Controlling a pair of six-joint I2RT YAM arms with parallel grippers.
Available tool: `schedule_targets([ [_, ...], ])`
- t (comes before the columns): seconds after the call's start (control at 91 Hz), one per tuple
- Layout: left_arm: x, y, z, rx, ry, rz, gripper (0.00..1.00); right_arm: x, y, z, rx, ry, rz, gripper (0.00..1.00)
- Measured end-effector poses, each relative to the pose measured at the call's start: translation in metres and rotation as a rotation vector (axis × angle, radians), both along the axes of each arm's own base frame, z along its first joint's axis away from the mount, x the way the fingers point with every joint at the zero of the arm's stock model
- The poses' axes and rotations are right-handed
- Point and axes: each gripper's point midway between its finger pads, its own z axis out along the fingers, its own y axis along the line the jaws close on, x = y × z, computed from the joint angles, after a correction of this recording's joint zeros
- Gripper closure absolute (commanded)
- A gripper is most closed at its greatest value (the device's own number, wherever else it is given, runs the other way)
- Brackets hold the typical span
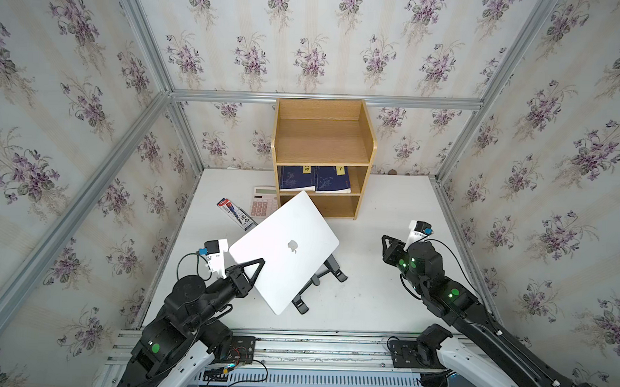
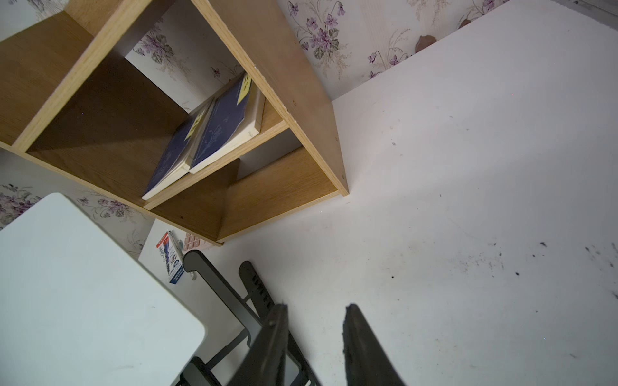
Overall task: Close the laptop lid and set it aside
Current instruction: Pick up the laptop from the computer stand, then place the laptop on the shelf.
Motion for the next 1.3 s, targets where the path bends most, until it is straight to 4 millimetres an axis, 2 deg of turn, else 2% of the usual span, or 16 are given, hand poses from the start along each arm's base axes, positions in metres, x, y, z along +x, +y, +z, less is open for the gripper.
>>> schedule_targets([
  [0.198, -0.021, 0.016, 0.036, -0.092, -0.047, 0.014, 1.0, -0.004, -0.007, 0.012, 0.06, -0.02, -0.039, 0.08],
  [0.253, -0.025, 0.02, 0.044, -0.119, -0.051, 0.023, 1.0, -0.006, -0.009, 0.015, 0.078, -0.023, -0.048, 0.01],
  [0.428, -0.026, 0.026, 0.065, -0.191, -0.046, 0.054, 1.0, -0.013, -0.014, 0.023, 0.124, -0.034, -0.06, 0.0],
  [0.659, -0.007, 0.015, 0.097, -0.26, -0.033, 0.061, 1.0, -0.032, -0.032, 0.047, 0.26, -0.101, -0.107, 0.04],
  [0.791, 0.007, 0.011, 0.119, -0.328, -0.05, 0.081, 1.0, -0.039, -0.03, 0.054, 0.3, -0.123, -0.078, 0.07],
  [0.945, 0.032, 0.012, 0.141, -0.406, -0.058, 0.158, 1.0, -0.041, -0.022, 0.07, 0.347, -0.124, -0.035, 0.1],
  [1.022, 0.049, 0.01, 0.153, -0.458, -0.059, 0.197, 1.0, -0.041, -0.014, 0.075, 0.36, -0.12, 0.002, 0.0],
  [1.132, 0.074, 0.005, 0.165, -0.514, -0.034, 0.255, 1.0, -0.039, -0.003, 0.072, 0.364, -0.095, 0.049, 0.0],
  [1.296, 0.111, -0.004, 0.171, -0.559, 0.025, 0.336, 1.0, -0.038, 0.007, 0.073, 0.374, -0.08, 0.088, 0.0],
])
